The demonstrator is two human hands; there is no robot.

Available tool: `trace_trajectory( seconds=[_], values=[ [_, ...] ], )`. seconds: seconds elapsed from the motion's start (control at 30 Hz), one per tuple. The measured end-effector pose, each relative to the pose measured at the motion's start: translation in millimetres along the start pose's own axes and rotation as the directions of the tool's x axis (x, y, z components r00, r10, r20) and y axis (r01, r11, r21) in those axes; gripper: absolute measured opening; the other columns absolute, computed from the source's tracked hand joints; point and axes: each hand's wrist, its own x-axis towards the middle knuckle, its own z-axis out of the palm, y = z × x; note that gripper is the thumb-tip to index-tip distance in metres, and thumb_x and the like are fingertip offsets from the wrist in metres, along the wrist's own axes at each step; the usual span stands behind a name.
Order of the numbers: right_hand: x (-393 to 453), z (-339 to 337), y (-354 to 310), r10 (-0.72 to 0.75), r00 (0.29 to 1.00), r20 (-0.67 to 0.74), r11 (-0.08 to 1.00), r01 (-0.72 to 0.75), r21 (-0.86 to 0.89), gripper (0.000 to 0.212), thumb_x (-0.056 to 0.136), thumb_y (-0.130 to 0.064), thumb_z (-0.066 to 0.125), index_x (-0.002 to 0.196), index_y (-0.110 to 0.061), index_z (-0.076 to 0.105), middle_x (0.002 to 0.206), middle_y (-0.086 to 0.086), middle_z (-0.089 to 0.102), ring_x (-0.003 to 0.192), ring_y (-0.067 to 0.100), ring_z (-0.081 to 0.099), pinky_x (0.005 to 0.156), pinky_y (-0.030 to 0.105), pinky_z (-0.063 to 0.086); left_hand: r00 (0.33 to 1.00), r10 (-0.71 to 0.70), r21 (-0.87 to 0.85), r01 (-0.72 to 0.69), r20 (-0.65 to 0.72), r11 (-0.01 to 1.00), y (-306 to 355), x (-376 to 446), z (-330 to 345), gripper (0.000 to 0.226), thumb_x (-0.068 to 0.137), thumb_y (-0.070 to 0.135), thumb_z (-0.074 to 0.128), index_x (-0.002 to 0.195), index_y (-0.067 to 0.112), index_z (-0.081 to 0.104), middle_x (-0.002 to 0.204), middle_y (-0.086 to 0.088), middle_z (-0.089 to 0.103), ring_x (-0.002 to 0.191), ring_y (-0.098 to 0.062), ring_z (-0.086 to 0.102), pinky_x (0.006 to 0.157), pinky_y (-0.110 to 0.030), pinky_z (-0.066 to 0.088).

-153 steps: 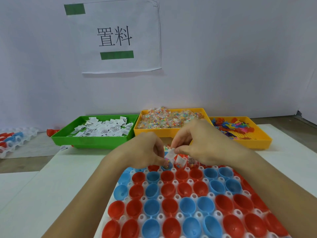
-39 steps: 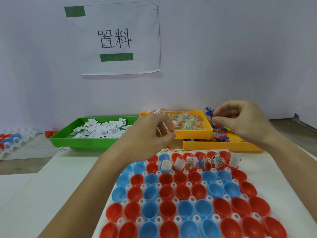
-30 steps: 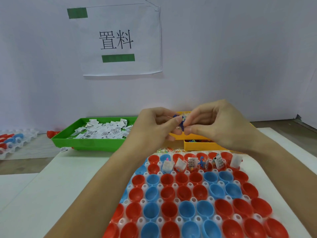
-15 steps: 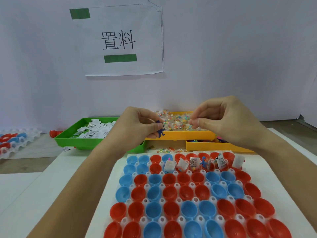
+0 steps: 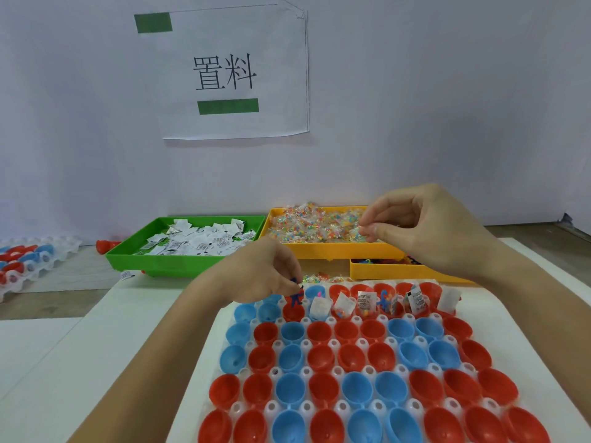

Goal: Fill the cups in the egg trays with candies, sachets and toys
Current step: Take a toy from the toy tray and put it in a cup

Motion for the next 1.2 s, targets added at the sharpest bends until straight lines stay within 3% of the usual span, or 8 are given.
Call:
trace_trajectory(
  seconds=[0.33,0.47,0.6,0.73,0.97,1.13,1.2],
  values=[
    [1,-1,3,0.006,1.000,-0.003,1.000,-0.006,-0.026,0.012,0.088,-0.017,0.074,0.087,-0.029,0.076,0.083,-0.017,0.076,0.082,-0.001,0.071,0.076,0.012,0.052,0.996,-0.033,0.073,0.027,0.079,0.997,-7,3,1,0.009,0.082,0.009,0.076,0.084,0.018,0.076,0.081,0.005,0.077,0.078,-0.009,0.072,0.083,-0.030,0.059],
    [1,-2,5,0.003,1.000,-0.005,1.000,-0.003,-0.020,0.012,0.088,-0.016,0.074,0.087,-0.028,0.076,0.082,-0.016,0.076,0.080,-0.001,0.071,0.078,0.015,0.053,0.996,-0.013,0.098,0.004,0.092,0.995,-7,3,0,0.012,0.083,0.008,0.076,0.082,0.020,0.076,0.080,0.004,0.077,0.074,-0.007,0.071,0.075,-0.023,0.057],
    [1,-4,6,0.003,1.000,-0.005,1.000,-0.003,-0.006,0.014,0.088,-0.015,0.073,0.086,-0.028,0.076,0.082,-0.014,0.076,0.080,0.001,0.072,0.082,0.023,0.055,0.994,-0.001,0.124,-0.013,0.112,0.992,-8,2,-2,0.008,0.082,0.007,0.076,0.087,0.013,0.078,0.081,-0.002,0.077,0.080,-0.017,0.072,0.079,-0.030,0.057],
    [1,-3,6,0.002,1.000,-0.002,1.000,-0.002,-0.016,0.015,0.088,-0.016,0.073,0.086,-0.030,0.075,0.083,-0.014,0.076,0.081,0.000,0.071,0.082,0.024,0.055,0.994,0.004,0.131,-0.018,0.110,0.991,-7,2,0,0.011,0.082,0.006,0.076,0.085,0.016,0.077,0.079,0.003,0.077,0.077,-0.011,0.072,0.075,-0.022,0.057],
    [1,-3,10,0.004,1.000,-0.001,0.999,-0.004,-0.046,0.017,0.089,-0.016,0.073,0.086,-0.032,0.075,0.084,-0.017,0.076,0.084,-0.004,0.070,0.078,0.015,0.052,0.992,0.005,0.149,-0.024,0.125,0.988,-7,3,0,0.018,0.081,0.011,0.079,0.092,0.022,0.069,0.083,0.007,0.075,0.075,-0.007,0.071,0.075,-0.026,0.058],
    [5,-6,26,0.058,0.998,-0.030,0.992,-0.061,-0.108,0.015,0.092,-0.018,0.070,0.091,-0.031,0.076,0.088,-0.020,0.073,0.085,-0.009,0.067,0.067,0.000,0.046,0.992,-0.002,0.133,-0.015,0.124,0.991,-9,3,-3,0.022,0.081,0.013,0.080,0.094,0.024,0.067,0.082,0.009,0.075,0.077,-0.008,0.071,0.079,-0.030,0.058],
    [5,-4,36,0.096,0.994,-0.054,0.979,-0.104,-0.175,0.015,0.095,-0.019,0.065,0.099,-0.029,0.076,0.096,-0.018,0.072,0.088,-0.005,0.066,0.067,0.003,0.045,0.995,0.001,0.138,-0.015,0.100,0.990,-9,3,-5,0.019,0.082,0.017,0.079,0.093,0.027,0.067,0.083,0.009,0.074,0.077,-0.007,0.070,0.077,-0.028,0.057]
  ],
)
